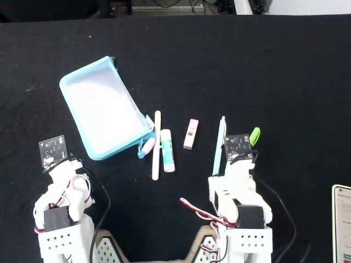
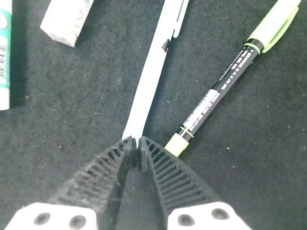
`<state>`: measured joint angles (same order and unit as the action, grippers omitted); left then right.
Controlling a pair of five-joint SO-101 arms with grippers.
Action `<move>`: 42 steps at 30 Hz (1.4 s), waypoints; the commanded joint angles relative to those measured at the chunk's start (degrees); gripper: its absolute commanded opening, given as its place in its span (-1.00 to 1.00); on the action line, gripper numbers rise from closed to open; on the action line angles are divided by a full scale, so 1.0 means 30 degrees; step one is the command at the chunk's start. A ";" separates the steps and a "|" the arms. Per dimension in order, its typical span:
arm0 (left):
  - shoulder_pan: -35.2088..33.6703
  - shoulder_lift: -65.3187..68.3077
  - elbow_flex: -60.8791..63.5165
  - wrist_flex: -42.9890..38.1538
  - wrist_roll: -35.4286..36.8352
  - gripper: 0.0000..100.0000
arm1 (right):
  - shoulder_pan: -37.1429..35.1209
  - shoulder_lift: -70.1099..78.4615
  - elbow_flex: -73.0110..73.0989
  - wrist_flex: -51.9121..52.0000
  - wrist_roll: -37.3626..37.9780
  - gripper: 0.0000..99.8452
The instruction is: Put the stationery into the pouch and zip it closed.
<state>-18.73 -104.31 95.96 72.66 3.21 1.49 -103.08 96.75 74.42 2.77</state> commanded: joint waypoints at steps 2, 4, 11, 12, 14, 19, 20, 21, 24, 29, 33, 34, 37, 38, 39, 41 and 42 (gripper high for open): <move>-0.0220 -0.0117 0.0454 0.0147 -0.0088 -0.94 | 0.0088 -0.1832 -0.0073 0.0147 -0.0176 -0.98; -0.0220 -0.0117 0.0454 0.0147 -0.0088 -0.94 | 0.0059 -0.1832 -0.0073 0.0147 -0.0205 -0.98; -0.0220 -0.0117 0.0454 0.0147 -0.0088 -0.94 | 0.0059 -0.1832 -0.0073 0.0147 -0.0176 -0.98; -0.0220 -0.0117 0.0454 0.0147 -0.0088 -0.94 | 0.0059 -0.1832 -0.0073 0.0147 -0.0176 -0.98; -0.0220 -0.0117 0.0454 0.0147 -0.0088 -0.94 | 0.0059 -0.1832 -0.0073 0.0147 -0.0176 -0.98; -0.0220 -0.0117 0.0454 0.0147 -0.0088 -0.94 | 0.0059 -0.1832 -0.0073 0.0147 -0.0293 -0.98; -0.0220 -0.0117 0.0454 0.0147 -0.0088 -0.94 | 0.0059 -0.1832 -0.0073 0.0117 -0.0293 -0.98; -0.0220 -0.0117 0.0454 0.0147 -0.0088 -0.94 | 0.0059 -0.1832 -0.0073 -0.0029 -0.0293 -0.98; -0.0220 -0.0117 0.0454 0.0147 -0.0088 -0.94 | -0.0059 -0.1832 -0.0073 -0.1670 -0.0293 -0.98; -0.0073 -0.0117 0.0454 0.0147 -0.0088 -0.94 | -0.0059 -0.1832 -0.0073 -0.6066 -0.0176 -0.98; 0.0366 -0.0117 0.0454 0.0147 -0.0059 -0.94 | -0.0469 -0.1832 -0.0073 -0.7326 -0.0176 -0.98; 0.0396 -0.0117 0.0454 0.0147 -0.0059 -0.94 | -0.0850 -0.1832 -0.0073 -0.7560 -0.0176 -0.98; 0.0308 -0.0117 0.0454 0.0147 -0.0059 -0.94 | -0.2022 -0.1832 -0.0073 -0.8527 -0.0147 -0.98; 0.0425 -0.0117 0.0454 0.0147 -0.0088 -0.94 | -0.2374 -0.1832 -0.0073 -0.8967 -0.0147 -0.98; 0.0425 -0.0117 0.0454 0.0147 -0.0088 -0.94 | -0.2696 -0.1832 -0.0103 -0.9465 -0.0117 -0.98; 0.0425 -0.0117 0.0454 0.0147 -0.0088 -0.94 | -0.3136 -0.1832 -0.0103 -1.0432 0.0762 -0.98; 0.0425 -0.0117 0.0454 0.0147 -0.0088 -0.94 | -0.3341 -0.1832 -0.0103 -1.0842 0.1641 -0.98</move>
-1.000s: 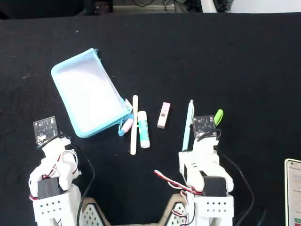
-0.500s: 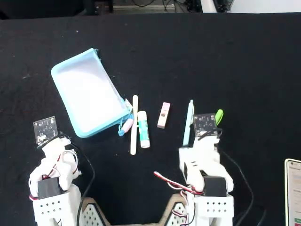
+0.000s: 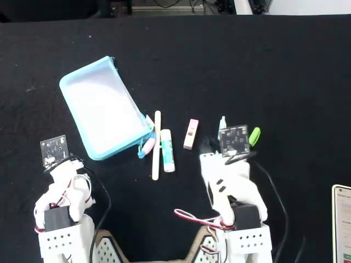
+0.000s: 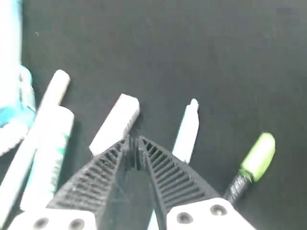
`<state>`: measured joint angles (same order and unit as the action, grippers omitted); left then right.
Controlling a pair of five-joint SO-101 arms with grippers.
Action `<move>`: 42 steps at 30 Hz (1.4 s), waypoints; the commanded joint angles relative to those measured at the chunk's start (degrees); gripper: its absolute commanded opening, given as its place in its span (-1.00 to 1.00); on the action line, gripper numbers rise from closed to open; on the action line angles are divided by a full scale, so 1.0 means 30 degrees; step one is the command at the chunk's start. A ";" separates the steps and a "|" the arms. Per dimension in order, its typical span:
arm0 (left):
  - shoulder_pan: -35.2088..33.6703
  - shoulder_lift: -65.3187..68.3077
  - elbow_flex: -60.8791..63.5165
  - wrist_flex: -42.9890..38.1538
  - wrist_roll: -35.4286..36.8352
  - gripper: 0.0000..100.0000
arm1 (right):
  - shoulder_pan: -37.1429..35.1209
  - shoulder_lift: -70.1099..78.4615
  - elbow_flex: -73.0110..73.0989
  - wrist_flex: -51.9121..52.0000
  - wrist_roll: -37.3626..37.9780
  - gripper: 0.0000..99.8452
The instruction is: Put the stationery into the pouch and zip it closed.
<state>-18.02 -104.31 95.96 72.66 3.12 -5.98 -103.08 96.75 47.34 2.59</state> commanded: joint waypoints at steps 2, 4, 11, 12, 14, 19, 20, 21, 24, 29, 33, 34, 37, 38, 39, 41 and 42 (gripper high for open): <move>0.0190 -0.0117 0.0454 0.0147 -0.0059 -0.94 | -0.1407 -0.1832 -0.0103 -0.2755 0.3341 -0.98; 0.0220 -0.0117 0.0454 0.0029 -0.0059 -0.94 | -0.1963 -0.1832 -0.0132 -0.3604 0.4308 -0.98; 0.1040 -0.0117 0.0278 -0.0938 -0.0117 -0.93 | -0.2549 -0.1714 -0.2330 -0.4220 0.4601 -0.98; 0.0864 -0.0117 0.0044 -0.1582 -0.0117 -0.93 | -0.2549 -0.1714 -0.2945 -0.3868 0.4601 -0.98; -0.0161 -0.0117 -0.0806 -0.2696 -0.0147 -0.93 | -0.2579 -0.1714 -0.4410 -0.2755 0.4601 -0.98; -0.3004 -0.0117 -0.2212 -0.5011 -0.2256 -0.93 | -0.2549 -0.1714 -0.8249 -0.0059 0.4601 -0.98; -0.3355 -0.0117 -0.2242 -0.5275 -0.3546 -0.93 | -0.2549 -0.1744 -0.8835 0.0527 0.4601 -0.98; -0.3648 -0.0117 -0.2183 -0.5509 -0.4864 -0.93 | -0.2549 -0.1802 -0.9333 0.1084 0.4601 -0.98; -0.3531 -0.0117 -0.1832 -0.6271 -0.7443 -0.93 | -0.2549 -0.1802 -1.0916 0.3048 0.4601 -0.98; -0.3473 -0.0117 -0.2359 -0.7795 -0.7619 -0.93 | -0.2549 -0.1802 -1.2205 0.4132 0.4484 -0.98; -0.3443 -0.0117 -0.4615 -0.8733 -0.6154 -0.93 | -0.2549 -0.1802 -1.3700 0.3546 0.4601 -0.98; -0.3443 -0.0117 -0.5465 -0.8733 -0.5568 -0.93 | -0.2520 -0.1744 -1.4139 0.3399 0.4601 -0.98; -0.3443 -0.0117 -0.8308 -0.8674 -0.3575 -0.93 | -0.2081 -0.1685 -1.5282 0.3194 0.4601 -0.98; -0.3443 -0.0088 -0.9158 -0.8674 -0.2989 -0.93 | -0.1875 -0.1656 -1.5575 0.3136 0.4601 -0.98; -0.3443 -0.0088 -0.9919 -0.8674 -0.2432 -0.93 | -0.1670 -0.1656 -1.5810 0.3018 0.4601 -0.98; -0.3179 -0.0088 -1.1121 -0.8674 -0.1612 -0.93 | -0.1348 -0.1656 -1.6249 0.3018 0.4601 -0.98; -0.2769 -0.0088 -1.1531 -0.8674 -0.1465 -0.93 | -0.1289 -0.1656 -1.6454 0.3018 0.4601 -0.98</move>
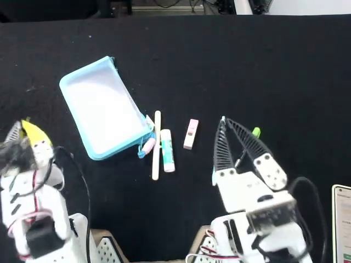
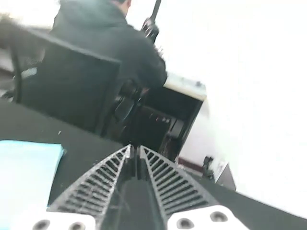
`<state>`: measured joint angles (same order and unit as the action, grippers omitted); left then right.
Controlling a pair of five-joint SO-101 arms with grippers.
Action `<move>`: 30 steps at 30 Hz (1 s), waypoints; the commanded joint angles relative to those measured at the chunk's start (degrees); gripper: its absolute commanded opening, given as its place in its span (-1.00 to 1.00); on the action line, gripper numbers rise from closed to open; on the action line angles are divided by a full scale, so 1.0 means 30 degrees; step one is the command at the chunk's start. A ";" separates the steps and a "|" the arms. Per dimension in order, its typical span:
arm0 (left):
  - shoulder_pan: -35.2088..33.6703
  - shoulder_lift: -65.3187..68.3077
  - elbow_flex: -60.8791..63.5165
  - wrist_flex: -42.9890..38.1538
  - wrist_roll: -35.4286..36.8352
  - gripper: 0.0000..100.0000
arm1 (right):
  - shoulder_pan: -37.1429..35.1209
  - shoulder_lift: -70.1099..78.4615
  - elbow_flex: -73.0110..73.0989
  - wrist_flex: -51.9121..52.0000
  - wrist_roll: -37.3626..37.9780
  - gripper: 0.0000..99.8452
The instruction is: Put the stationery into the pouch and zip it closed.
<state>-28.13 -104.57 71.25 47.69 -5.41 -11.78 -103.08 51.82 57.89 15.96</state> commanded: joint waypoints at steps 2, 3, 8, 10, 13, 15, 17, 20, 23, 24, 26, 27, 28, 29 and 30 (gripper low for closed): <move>0.1685 0.0029 -0.3502 -0.0234 0.1407 -0.93 | 0.0645 -0.1656 -0.1832 -0.0469 0.0147 -0.98; 0.2300 0.0029 -0.3355 -0.0117 0.1377 -0.93 | 0.0645 -0.1656 -0.1978 -0.0469 0.0147 -0.98; 0.3736 0.0733 -0.0366 -0.0293 0.0293 -0.93 | 0.0586 -0.1216 -0.2212 -0.0440 0.0029 -0.98; 0.4059 0.1348 0.0777 -0.1319 0.0293 -0.93 | 0.0586 0.0015 -0.2271 -0.0469 0.0029 -0.98; 0.4147 0.2227 0.1538 -0.2198 0.0264 -0.93 | 0.0527 0.2857 -0.2476 -0.0469 0.0000 -0.98; 0.4176 0.2755 0.1744 -0.2227 0.0293 -0.89 | 0.0322 0.5055 -0.2505 -0.0381 -0.0117 -0.98; 0.4176 0.3018 0.2183 -0.2403 0.0293 -0.78 | -0.0264 0.6960 -0.2183 -0.0381 -0.0674 -0.98; 0.4176 0.3048 0.3707 -0.3165 0.0352 -0.68 | -0.1524 0.8894 -0.1275 -0.0557 -0.1377 -0.98; 0.4088 0.3018 0.5465 -0.4425 0.0967 -0.74 | -0.3487 0.9597 0.0777 -0.1729 -0.2139 -0.98; 0.4029 0.3018 0.5729 -0.4689 0.1026 -0.75 | -0.4249 0.9773 0.1802 -0.2579 -0.2491 -0.98; 0.4147 0.3165 0.5846 -0.4835 0.1114 -0.76 | -0.5802 1.0125 0.4293 -0.4952 -0.2755 -0.98; 0.4176 0.3165 0.5905 -0.4835 0.1407 -0.75 | -0.6388 1.0476 0.5524 -0.6300 -0.2667 -0.98; 0.4147 0.3194 0.5905 -0.4835 0.1670 -0.75 | -0.6828 1.0916 0.6432 -0.7414 -0.2374 -0.98; 0.4117 0.3194 0.5905 -0.4835 0.1846 -0.75 | -0.7150 1.1473 0.7136 -0.8381 -0.2051 -0.98; 0.4088 0.3194 0.5905 -0.4835 0.1846 -0.75 | -0.7355 1.2117 0.7429 -0.8996 -0.1875 -0.98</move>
<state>-16.70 -95.25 89.54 34.33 -1.54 -29.54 -71.78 67.47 42.24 8.66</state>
